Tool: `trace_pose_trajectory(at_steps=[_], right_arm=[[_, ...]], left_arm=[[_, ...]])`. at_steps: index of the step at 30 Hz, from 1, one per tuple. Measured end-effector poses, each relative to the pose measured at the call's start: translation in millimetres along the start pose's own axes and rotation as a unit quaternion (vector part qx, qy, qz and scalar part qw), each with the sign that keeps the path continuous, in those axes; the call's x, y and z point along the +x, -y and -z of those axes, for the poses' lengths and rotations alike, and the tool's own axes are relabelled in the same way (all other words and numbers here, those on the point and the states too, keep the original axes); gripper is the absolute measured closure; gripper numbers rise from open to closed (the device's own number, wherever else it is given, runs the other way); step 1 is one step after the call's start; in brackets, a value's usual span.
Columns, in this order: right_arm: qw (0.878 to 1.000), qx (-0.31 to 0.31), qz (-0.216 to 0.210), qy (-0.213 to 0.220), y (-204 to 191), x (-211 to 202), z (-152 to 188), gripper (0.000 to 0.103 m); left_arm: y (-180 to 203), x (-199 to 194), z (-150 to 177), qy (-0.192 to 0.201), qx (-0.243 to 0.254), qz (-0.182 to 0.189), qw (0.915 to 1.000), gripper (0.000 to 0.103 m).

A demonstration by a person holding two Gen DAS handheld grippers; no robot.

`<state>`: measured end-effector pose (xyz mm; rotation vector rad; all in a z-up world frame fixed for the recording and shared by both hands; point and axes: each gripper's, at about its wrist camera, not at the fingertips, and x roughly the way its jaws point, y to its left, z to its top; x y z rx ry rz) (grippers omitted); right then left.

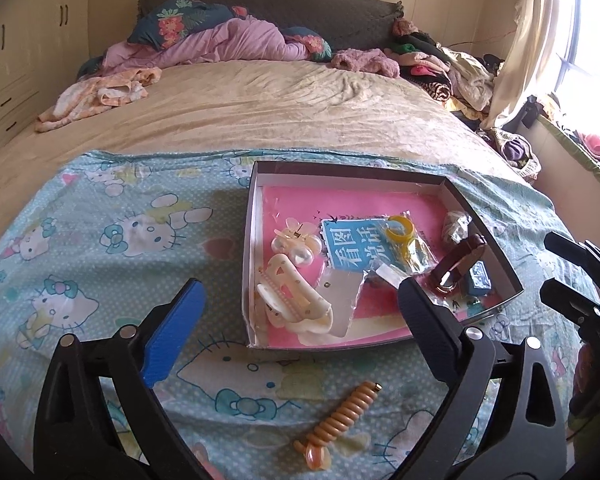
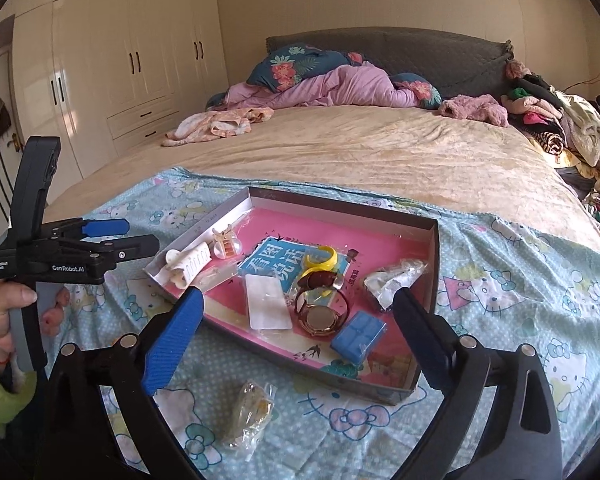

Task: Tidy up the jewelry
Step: 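Lift both tools back toward the last items on the sheet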

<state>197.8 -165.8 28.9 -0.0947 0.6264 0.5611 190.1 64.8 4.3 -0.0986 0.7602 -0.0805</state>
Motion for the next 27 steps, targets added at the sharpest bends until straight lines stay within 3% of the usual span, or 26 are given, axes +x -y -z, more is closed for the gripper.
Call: trace_pose_trajectory(at_steps=[13,27], right_arm=[[1.000,-0.006,-0.012,-0.007,-21.8,-21.4,16.0,0.007],[0.999,-0.014,-0.023,-0.027,-35.3,-21.5,38.3,0.007]], left_arm=[[2.9,-30.4,12.4,0.011,0.009,-0.007,0.9999,0.012],[-4.3,-28.8,50.3,-0.037,0.003,-0.014,0.9992,0.012]])
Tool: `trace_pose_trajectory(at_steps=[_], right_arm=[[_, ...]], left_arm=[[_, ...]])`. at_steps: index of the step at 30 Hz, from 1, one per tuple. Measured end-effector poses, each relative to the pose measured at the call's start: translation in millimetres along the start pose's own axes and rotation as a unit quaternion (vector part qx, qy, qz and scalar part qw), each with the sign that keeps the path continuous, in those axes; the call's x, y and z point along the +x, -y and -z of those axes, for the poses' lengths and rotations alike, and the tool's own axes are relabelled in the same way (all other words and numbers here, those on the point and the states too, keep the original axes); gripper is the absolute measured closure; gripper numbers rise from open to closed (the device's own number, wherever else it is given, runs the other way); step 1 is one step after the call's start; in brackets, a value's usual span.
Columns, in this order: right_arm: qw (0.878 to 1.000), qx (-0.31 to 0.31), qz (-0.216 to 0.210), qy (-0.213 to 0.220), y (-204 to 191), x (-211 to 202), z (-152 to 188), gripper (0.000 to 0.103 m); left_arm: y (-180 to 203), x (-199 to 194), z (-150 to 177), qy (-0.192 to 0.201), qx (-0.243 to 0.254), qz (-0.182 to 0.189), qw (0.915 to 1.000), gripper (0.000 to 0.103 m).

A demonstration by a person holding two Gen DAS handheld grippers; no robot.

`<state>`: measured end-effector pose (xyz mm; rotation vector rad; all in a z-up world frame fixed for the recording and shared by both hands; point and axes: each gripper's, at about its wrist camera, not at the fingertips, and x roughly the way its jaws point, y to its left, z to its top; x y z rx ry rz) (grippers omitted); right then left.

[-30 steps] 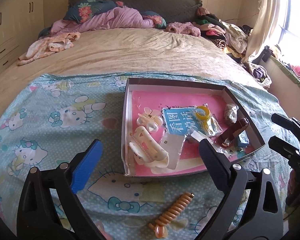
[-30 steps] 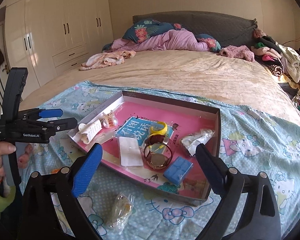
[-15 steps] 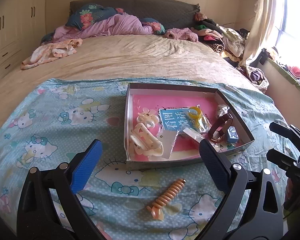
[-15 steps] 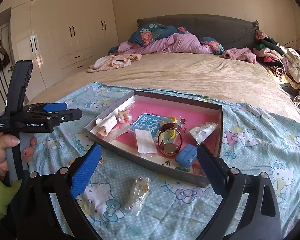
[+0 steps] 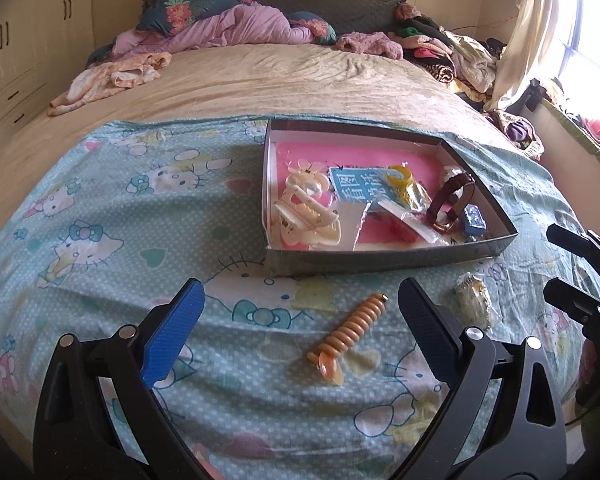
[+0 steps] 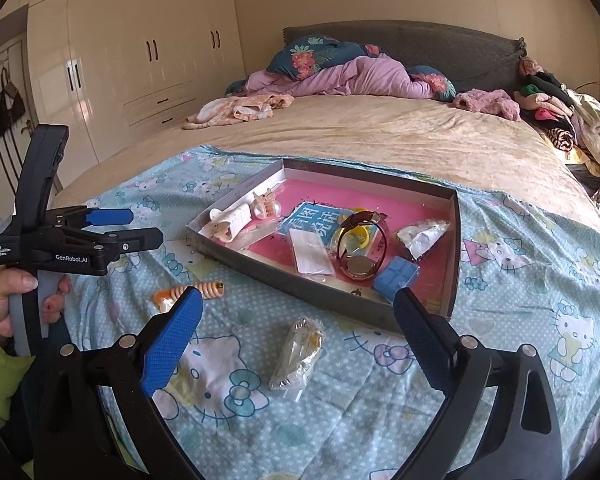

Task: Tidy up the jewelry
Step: 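Lift both tools back toward the last items on the sheet, then grasp the orange spiral hair tie with left tool while right tool grasps the gold-item bag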

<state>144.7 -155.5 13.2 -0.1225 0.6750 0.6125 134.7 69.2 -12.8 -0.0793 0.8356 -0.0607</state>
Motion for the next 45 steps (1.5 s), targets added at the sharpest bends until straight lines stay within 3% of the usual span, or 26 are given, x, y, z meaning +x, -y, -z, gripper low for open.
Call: trace_pose_trajectory(at_steps=[11,18,20,25,26,28,31,33,36,39,45], right_arm=[[0.999,0.020,-0.015,-0.047,-1.6,20.7,29.5,0.009],[0.994,0.050,-0.037,-0.090,3.4,55.2,41.0,0.026],[0.993,0.052,-0.038,-0.103,4.0,68.1,43.4,0.037],[0.994,0.039,-0.054,-0.090,1.6,72.9,45.7,0.053],[0.993,0.038,-0.063,-0.091,2.0,72.8,46.4,0.065],[0.992,0.038,-0.077,-0.092,2.3,71.9,47.9,0.076],[0.992,0.030,-0.085,-0.088,-1.0,68.5,48.0,0.077],[0.992,0.027,-0.094,-0.084,-2.7,64.4,46.7,0.077],[0.992,0.015,-0.099,-0.075,-6.7,55.5,45.6,0.078],[0.993,0.013,-0.102,-0.064,-6.7,43.6,43.1,0.078],[0.995,0.016,-0.094,-0.037,-1.4,21.6,34.0,0.078]], left_arm=[[21.8,24.1,19.3,-0.041,0.044,0.001,0.9982,0.012],[25.5,44.0,25.8,-0.075,0.047,0.001,0.9961,0.012],[26.2,49.7,27.1,-0.086,0.049,-0.001,0.9951,0.012],[25.2,64.0,30.3,-0.107,0.046,-0.009,0.9931,0.015],[26.2,65.9,30.8,-0.109,0.049,-0.013,0.9928,0.019],[28.6,68.2,30.6,-0.107,0.053,-0.015,0.9927,0.025],[32.8,68.0,31.8,-0.104,0.062,-0.019,0.9925,0.038],[36.5,64.0,32.4,-0.096,0.069,-0.017,0.9928,0.061],[43.3,57.1,32.6,-0.080,0.083,-0.011,0.9933,0.081],[48.9,46.3,30.2,-0.054,0.094,-0.005,0.9941,0.091],[45.8,16.0,20.8,0.001,0.076,0.014,0.9970,0.092]])
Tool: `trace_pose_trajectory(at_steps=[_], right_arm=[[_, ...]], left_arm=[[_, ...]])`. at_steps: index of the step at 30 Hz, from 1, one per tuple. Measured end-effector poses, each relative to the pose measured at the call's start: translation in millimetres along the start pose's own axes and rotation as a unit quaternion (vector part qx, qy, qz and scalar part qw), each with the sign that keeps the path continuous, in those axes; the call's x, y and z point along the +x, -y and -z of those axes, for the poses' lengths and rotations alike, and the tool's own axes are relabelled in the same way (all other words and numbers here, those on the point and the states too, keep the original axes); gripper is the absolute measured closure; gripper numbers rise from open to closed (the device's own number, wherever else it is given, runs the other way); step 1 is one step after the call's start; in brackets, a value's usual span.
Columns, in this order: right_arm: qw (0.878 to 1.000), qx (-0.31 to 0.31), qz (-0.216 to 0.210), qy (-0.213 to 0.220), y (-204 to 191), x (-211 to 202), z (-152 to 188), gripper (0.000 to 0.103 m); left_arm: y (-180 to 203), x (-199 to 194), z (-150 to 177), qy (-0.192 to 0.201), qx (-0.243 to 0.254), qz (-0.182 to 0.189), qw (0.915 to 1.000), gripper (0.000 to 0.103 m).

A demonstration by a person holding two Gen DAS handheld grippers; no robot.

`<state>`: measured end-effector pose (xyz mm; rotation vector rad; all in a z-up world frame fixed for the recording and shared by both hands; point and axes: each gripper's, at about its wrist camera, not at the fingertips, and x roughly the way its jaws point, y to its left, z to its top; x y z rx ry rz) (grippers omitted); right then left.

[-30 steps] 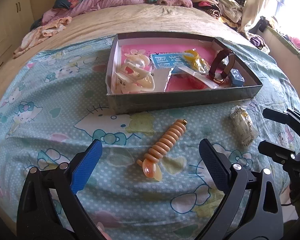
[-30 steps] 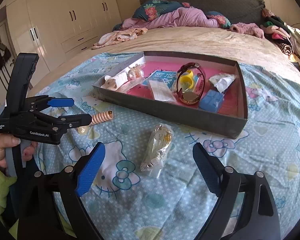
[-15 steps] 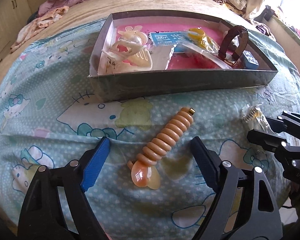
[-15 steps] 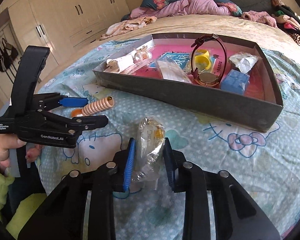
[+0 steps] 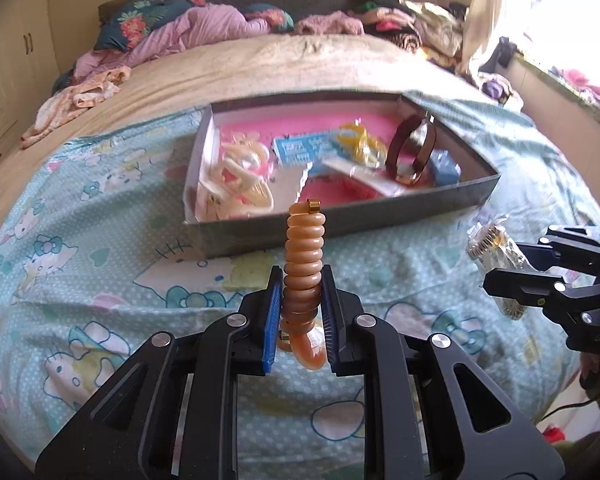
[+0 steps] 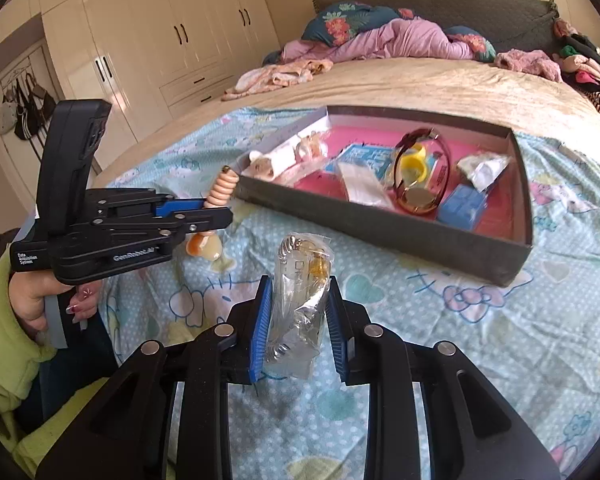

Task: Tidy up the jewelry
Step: 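Grasp the orange spiral hair tie with left tool while right tool grasps the gold-item bag, then carry the spiral hair tie and the clear bag over the tray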

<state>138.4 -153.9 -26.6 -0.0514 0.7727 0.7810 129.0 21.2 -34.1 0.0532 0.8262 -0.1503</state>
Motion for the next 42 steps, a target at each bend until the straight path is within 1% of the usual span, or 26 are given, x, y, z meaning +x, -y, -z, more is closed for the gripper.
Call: trace_pose_trajectory(at_steps=[2,5,10,15,29,37,42], right_arm=[[1.000,-0.001,0.003,0.009,0.5,-7.8,-3.0,0.078],[1.000,-0.001,0.011,0.025,3.2,-19.0,-8.5,0.078],[0.999,0.005,0.026,0.045,11.4,-33.9,-18.6,0.078],[0.997,0.009,0.039,0.065,20.7,-44.9,-28.3,0.078],[0.991,0.005,0.081,0.106,46.9,-63.9,-64.6,0.078],[0.988,0.007,0.101,0.118,65.8,-65.7,-79.2,0.078],[0.988,0.031,0.104,0.110,82.8,-56.3,-82.1,0.078]], left_arm=[[-2.9,-7.8,-2.4,0.009,-0.011,0.004,0.9999,0.092],[-7.5,-20.1,-6.3,0.023,-0.032,0.023,0.9990,0.092],[-8.0,-32.2,-16.4,0.041,-0.042,0.031,0.9978,0.092],[-6.2,-35.1,-25.9,0.047,-0.043,0.035,0.9973,0.092],[3.2,-15.0,-63.3,0.053,-0.040,0.051,0.9965,0.092],[10.3,1.5,-81.9,0.046,-0.039,0.062,0.9963,0.092],[15.5,15.1,-90.3,0.041,-0.045,0.066,0.9959,0.092]])
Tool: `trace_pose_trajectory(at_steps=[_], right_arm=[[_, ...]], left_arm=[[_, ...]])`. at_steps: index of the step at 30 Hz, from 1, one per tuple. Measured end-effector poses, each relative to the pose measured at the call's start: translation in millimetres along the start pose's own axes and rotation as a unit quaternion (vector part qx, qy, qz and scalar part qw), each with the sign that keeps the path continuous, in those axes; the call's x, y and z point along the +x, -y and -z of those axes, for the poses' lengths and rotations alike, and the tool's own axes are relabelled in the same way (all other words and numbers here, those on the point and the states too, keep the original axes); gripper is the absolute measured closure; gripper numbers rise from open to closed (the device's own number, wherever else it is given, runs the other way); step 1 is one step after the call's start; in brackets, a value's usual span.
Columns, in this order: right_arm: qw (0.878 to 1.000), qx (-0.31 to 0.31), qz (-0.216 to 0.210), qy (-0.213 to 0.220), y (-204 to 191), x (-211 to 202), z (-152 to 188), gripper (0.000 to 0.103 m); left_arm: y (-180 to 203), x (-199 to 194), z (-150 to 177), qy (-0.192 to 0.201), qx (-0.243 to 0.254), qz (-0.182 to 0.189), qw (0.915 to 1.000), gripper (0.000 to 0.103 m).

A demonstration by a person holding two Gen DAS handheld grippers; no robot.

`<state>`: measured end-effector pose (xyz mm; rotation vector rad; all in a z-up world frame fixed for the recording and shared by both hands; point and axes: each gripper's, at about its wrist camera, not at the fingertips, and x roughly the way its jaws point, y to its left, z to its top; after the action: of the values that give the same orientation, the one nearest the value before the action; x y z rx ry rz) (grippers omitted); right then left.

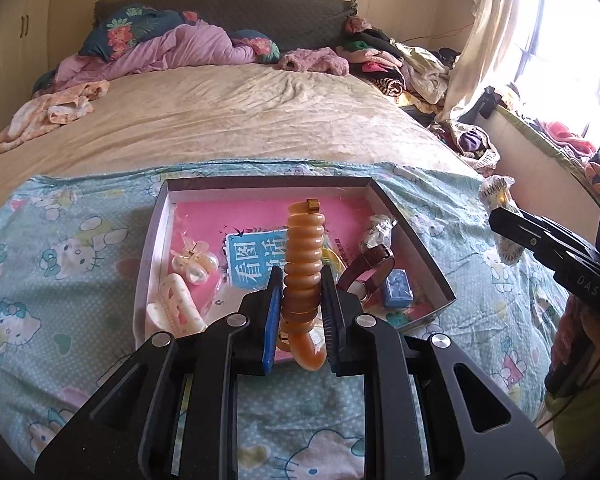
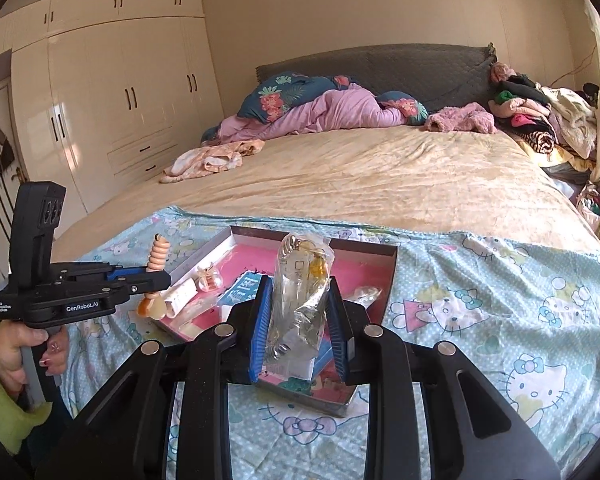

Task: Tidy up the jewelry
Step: 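Carry the spiral hair tie and the clear bag over the tray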

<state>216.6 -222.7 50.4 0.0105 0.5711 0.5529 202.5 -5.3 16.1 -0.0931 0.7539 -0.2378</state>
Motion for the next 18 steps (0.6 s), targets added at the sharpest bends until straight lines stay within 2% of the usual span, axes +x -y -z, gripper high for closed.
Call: trace_pose_trajectory(at_steps=[18], right_arm=[[0.999,0.019,0.013,-0.035,13.9,39.1,15.6,0.078]], left_arm=[[-9.5,46.6,21.9,-0.038,-0.007,-0.012,0.9992,0.092]])
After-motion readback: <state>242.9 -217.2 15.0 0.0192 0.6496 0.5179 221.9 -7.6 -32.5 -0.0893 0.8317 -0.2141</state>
